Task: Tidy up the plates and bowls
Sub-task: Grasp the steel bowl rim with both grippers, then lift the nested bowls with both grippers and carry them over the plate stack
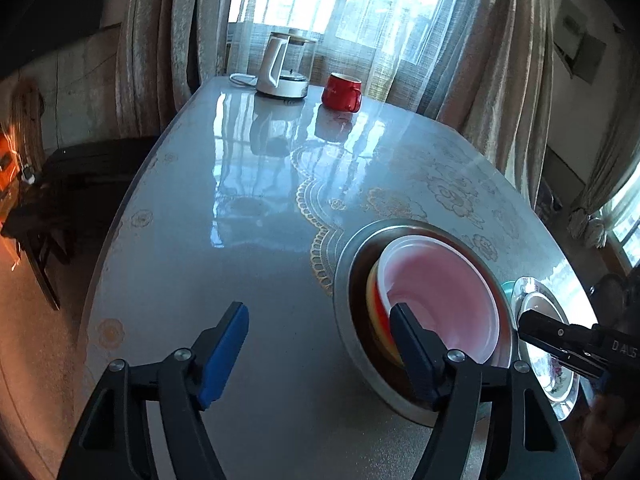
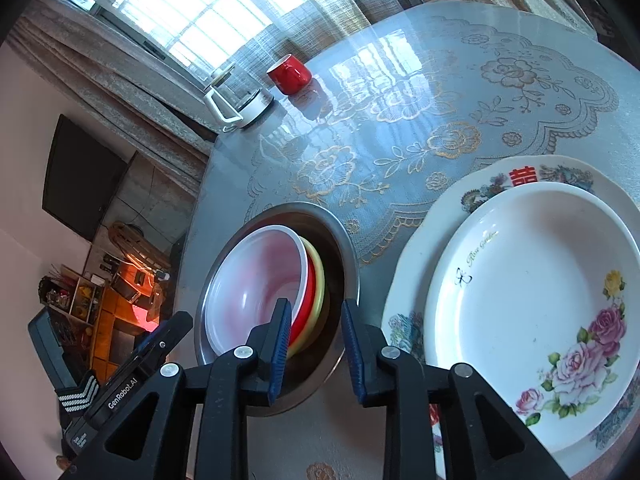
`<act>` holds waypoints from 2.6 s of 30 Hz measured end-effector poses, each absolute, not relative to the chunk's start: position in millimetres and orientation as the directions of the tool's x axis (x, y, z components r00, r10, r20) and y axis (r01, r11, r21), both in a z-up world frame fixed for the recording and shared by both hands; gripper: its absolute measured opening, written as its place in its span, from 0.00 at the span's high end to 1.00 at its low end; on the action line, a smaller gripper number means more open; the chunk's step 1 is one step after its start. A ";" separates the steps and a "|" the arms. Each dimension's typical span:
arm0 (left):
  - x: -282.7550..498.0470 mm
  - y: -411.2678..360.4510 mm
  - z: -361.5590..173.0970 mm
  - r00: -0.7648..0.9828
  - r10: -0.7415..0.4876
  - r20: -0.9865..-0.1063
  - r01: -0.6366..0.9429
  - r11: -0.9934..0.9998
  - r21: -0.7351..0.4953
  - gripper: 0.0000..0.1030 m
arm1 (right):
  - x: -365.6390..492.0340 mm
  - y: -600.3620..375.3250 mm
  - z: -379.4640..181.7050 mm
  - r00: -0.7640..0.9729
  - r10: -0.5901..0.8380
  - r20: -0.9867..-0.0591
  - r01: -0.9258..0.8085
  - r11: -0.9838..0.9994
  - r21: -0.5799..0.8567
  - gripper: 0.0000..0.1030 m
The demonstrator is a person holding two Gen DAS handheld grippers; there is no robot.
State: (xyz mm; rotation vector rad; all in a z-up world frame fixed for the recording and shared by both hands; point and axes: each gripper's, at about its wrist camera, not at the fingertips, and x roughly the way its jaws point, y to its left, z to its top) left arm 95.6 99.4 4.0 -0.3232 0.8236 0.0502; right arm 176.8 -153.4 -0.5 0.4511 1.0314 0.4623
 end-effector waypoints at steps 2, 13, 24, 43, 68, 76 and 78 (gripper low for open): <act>93.4 101.9 -1.5 0.667 -0.092 -0.739 -0.174 0.945 -0.275 0.31 | 174.3 -153.7 -1.0 0.434 0.553 -0.711 -0.149 0.823 0.549 0.74; 93.9 92.0 -6.4 0.642 -0.133 -0.755 -0.114 0.957 -0.265 0.50 | 172.3 -145.4 -4.1 0.410 0.516 -0.752 -0.149 0.852 0.503 0.73; 104.4 84.5 -8.0 0.579 -0.199 -0.790 -0.024 0.965 -0.261 0.62 | 172.7 -121.7 -26.4 0.326 0.513 -0.794 -0.171 0.858 0.484 0.73; 103.8 75.3 -3.4 0.569 -0.127 -0.812 -0.018 0.986 -0.166 0.62 | 175.5 -124.4 -27.4 0.360 0.506 -0.784 -0.171 0.862 0.478 0.77; 100.3 71.9 -10.7 0.612 -0.158 -0.775 -0.007 0.979 -0.205 0.70 | 178.3 -109.8 -27.2 0.398 0.447 -0.801 -0.223 0.894 0.388 0.79; 95.1 71.7 -12.9 0.639 -0.142 -0.756 -0.009 0.981 -0.192 0.70 | 177.3 -110.7 -27.6 0.413 0.450 -0.792 -0.222 0.893 0.392 0.80; 92.0 71.1 -14.0 0.647 -0.140 -0.749 -0.006 0.982 -0.188 0.70 | 176.1 -113.5 -28.3 0.416 0.461 -0.784 -0.220 0.887 0.405 0.81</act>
